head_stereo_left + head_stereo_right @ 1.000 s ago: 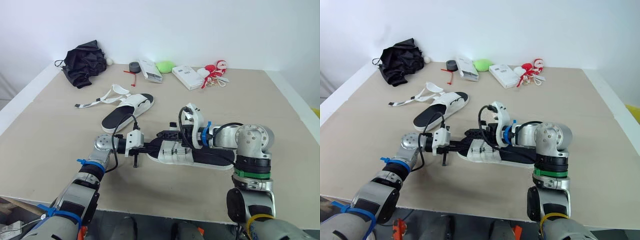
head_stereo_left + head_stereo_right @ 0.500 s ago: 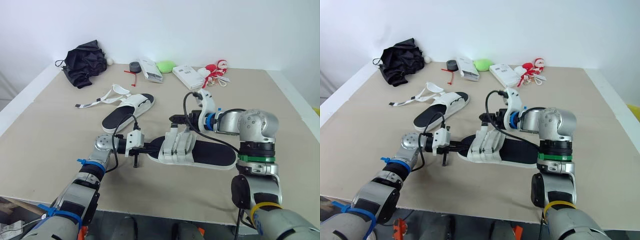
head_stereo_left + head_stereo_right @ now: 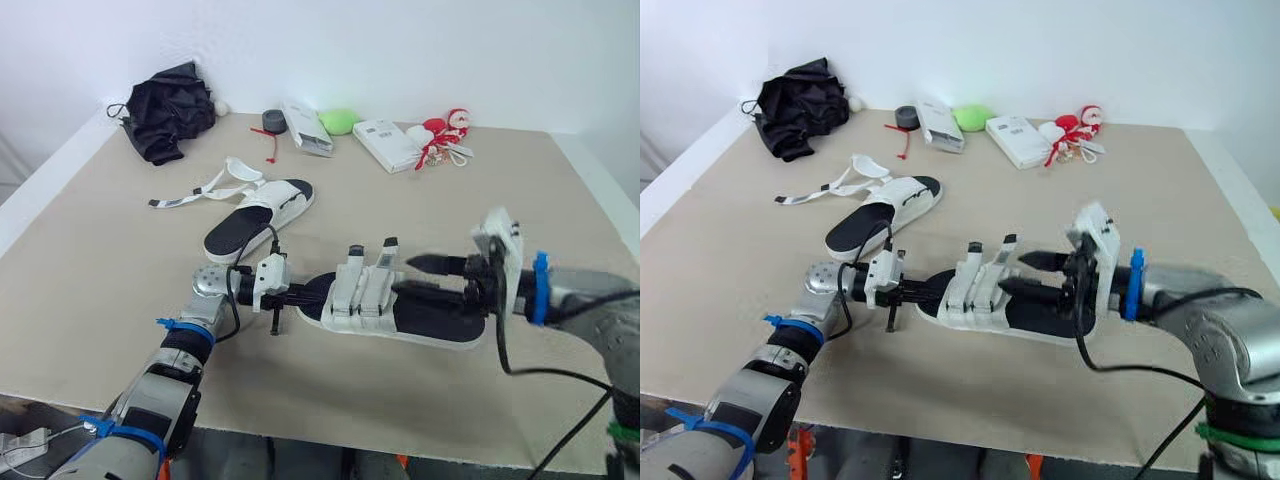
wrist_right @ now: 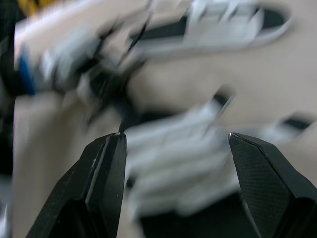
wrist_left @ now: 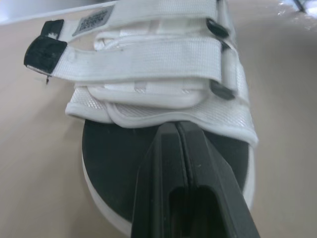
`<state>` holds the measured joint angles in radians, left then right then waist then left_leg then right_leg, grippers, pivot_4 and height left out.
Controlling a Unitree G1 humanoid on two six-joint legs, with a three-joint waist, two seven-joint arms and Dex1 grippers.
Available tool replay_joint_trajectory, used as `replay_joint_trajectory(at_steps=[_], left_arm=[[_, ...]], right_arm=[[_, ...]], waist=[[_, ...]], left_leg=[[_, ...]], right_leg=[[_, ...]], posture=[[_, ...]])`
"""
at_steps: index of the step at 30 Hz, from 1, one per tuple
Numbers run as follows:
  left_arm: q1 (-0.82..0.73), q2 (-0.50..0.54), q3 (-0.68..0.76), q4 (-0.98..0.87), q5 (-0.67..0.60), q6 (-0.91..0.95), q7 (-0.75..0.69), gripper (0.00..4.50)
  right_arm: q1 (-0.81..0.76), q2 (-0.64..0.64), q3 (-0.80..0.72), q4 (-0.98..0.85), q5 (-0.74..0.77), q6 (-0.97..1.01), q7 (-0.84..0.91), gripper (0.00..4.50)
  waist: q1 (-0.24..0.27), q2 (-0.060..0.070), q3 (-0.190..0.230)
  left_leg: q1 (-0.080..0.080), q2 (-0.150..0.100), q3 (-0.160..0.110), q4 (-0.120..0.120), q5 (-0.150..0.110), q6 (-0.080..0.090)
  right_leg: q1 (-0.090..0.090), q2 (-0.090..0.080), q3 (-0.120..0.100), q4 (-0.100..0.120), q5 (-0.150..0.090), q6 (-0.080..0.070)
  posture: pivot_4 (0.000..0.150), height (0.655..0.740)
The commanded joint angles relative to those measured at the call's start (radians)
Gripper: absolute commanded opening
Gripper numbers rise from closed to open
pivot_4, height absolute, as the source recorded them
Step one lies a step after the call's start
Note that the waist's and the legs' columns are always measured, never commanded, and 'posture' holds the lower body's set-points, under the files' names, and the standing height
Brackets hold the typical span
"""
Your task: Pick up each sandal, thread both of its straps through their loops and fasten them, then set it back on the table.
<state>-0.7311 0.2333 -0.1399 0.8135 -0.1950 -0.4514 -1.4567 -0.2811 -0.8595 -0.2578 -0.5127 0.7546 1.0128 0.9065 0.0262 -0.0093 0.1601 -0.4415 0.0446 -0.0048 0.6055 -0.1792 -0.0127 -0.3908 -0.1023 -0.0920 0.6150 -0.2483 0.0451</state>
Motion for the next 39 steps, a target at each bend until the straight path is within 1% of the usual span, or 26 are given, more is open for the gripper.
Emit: replay_joint_trajectory(at_steps=[1,3,5,8,11,14,16,21,22,23,24,27,28,29,30,36,39], left_arm=[[0.016,0.036,0.021,-0.176,-0.059,0.087,-0.006,0.0],[0.032,0.069,0.035,-0.275,-0.088,0.14,-0.004,0.0],[0.048,0.089,0.038,-0.332,-0.101,0.176,0.004,0.0],[0.094,0.153,0.058,-0.441,-0.125,0.228,0.016,0.0],[0.137,0.214,0.087,-0.522,-0.147,0.275,0.031,0.0],[0.194,0.281,0.116,-0.602,-0.183,0.337,0.04,0.0],[0.217,0.307,0.126,-0.631,-0.196,0.363,0.041,0.0],[0.285,0.365,0.15,-0.72,-0.233,0.435,0.049,0.0],[0.293,0.372,0.151,-0.734,-0.236,0.442,0.054,0.0],[0.295,0.373,0.15,-0.741,-0.235,0.447,0.059,0.0],[0.302,0.376,0.155,-0.753,-0.238,0.453,0.069,0.0],[0.322,0.382,0.166,-0.778,-0.241,0.464,0.091,0.0],[0.331,0.384,0.171,-0.786,-0.244,0.469,0.1,0.0],[0.341,0.388,0.175,-0.794,-0.245,0.469,0.107,0.0],[0.35,0.39,0.179,-0.8,-0.246,0.47,0.113,0.0],[0.368,0.386,0.181,-0.837,-0.253,0.486,0.155,0.0],[0.39,0.365,0.201,-0.884,-0.292,0.535,0.219,0.0]], right_arm=[[0.116,-0.077,-0.065,-0.063,-0.065,-0.136,0.065,3.57],[0.188,-0.101,-0.074,-0.073,-0.097,-0.175,0.076,3.57],[0.22,-0.109,-0.072,-0.071,-0.106,-0.202,0.076,3.57],[0.268,-0.099,-0.023,-0.09,-0.131,-0.233,0.064,3.57],[0.258,-0.061,0.046,-0.058,-0.162,-0.238,0.017,3.57],[0.244,-0.023,0.105,-0.036,-0.17,-0.243,-0.006,3.57],[0.229,-0.005,0.126,-0.026,-0.169,-0.245,-0.014,3.57],[0.136,0.08,0.221,0.027,-0.183,-0.224,-0.071,3.57],[0.121,0.096,0.237,0.043,-0.192,-0.22,-0.086,3.17],[0.11,0.104,0.246,0.057,-0.199,-0.217,-0.094,3.04],[0.091,0.129,0.256,0.082,-0.199,-0.207,-0.113,2.74],[0.058,0.161,0.286,0.128,-0.219,-0.199,-0.137,1.32],[0.055,0.168,0.287,0.13,-0.221,-0.204,-0.139,0.72],[0.05,0.179,0.28,0.132,-0.208,-0.199,-0.142,0.5],[0.048,0.186,0.272,0.129,-0.201,-0.206,-0.142,0.07],[0.045,0.196,0.251,0.121,-0.199,-0.217,-0.156,0.07],[0.014,0.227,0.197,0.117,-0.208,-0.21,-0.245,0.07]], waist=[[-0.002,-0.003,0.01],[-0.001,-0.009,0.019],[-0.001,-0.01,0.024],[-0.001,-0.01,0.025],[-0.004,-0.012,0.026],[-0.003,-0.01,0.029],[-0.003,-0.01,0.029],[-0.006,-0.01,0.03],[-0.008,-0.01,0.03],[-0.009,-0.01,0.03],[-0.009,-0.01,0.03],[-0.013,-0.01,0.03],[-0.014,-0.01,0.03],[-0.013,-0.01,0.03],[-0.013,-0.01,0.03],[-0.013,-0.01,0.03],[-0.013,-0.01,0.03]], left_leg=[[0.0,0.001,0.0,0.0,0.0,0.0],[-0.001,0.001,0.0,0.0,0.0,-0.001],[-0.001,0.002,0.0,0.0,0.0,-0.001],[-0.001,0.002,0.0,0.001,0.001,-0.002],[-0.001,0.003,0.0,0.001,0.001,-0.002],[-0.001,0.005,-0.001,0.002,0.002,-0.006],[-0.001,0.005,-0.001,0.002,0.004,-0.008],[-0.001,0.006,-0.001,0.005,0.004,-0.009],[0.0,0.006,-0.001,0.006,0.004,-0.01],[0.0,0.006,-0.001,0.006,0.005,-0.01],[0.0,0.006,-0.001,0.007,0.005,-0.011],[0.0,0.008,-0.001,0.011,0.005,-0.011],[0.0,0.008,-0.001,0.012,0.005,-0.012],[0.0,0.009,-0.001,0.013,0.006,-0.012],[0.0,0.009,-0.001,0.014,0.006,-0.012],[0.0,0.009,0.0,0.016,0.007,-0.014],[0.0,0.009,0.001,0.016,0.007,-0.014]], right_leg=[[-0.001,0.001,0.0,0.0,0.0,0.0],[-0.002,0.002,0.0,0.0,0.0,0.0],[-0.002,0.003,0.0,0.0,0.0,0.0],[-0.001,0.003,0.0,0.0,0.0,0.0],[-0.001,0.004,0.0,0.0,0.0,-0.001],[-0.002,0.006,0.0,0.001,0.001,-0.002],[-0.002,0.006,0.001,0.002,0.001,-0.003],[-0.002,0.007,0.002,0.007,0.002,-0.003],[-0.003,0.007,0.002,0.009,0.002,-0.004],[-0.004,0.007,0.003,0.01,0.001,-0.004],[-0.005,0.007,0.003,0.013,0.001,-0.004],[-0.006,0.009,0.003,0.017,0.002,-0.006],[-0.006,0.009,0.004,0.019,0.002,-0.007],[-0.006,0.009,0.004,0.02,0.002,-0.007],[-0.006,0.01,0.005,0.02,0.003,-0.007],[-0.007,0.01,0.007,0.023,0.005,-0.008],[-0.008,0.01,0.009,0.024,0.005,-0.008]], posture=[[0.15,0.74],[0.15,0.74],[0.15,0.74],[0.15,0.74],[0.15,0.74],[0.15,0.74],[0.15,0.74],[0.15,0.74],[0.15,0.74],[0.15,0.74],[0.15,0.74],[0.15,0.74],[0.15,0.74],[0.15,0.74],[0.15,0.74],[0.15,0.74],[0.15,0.74]])
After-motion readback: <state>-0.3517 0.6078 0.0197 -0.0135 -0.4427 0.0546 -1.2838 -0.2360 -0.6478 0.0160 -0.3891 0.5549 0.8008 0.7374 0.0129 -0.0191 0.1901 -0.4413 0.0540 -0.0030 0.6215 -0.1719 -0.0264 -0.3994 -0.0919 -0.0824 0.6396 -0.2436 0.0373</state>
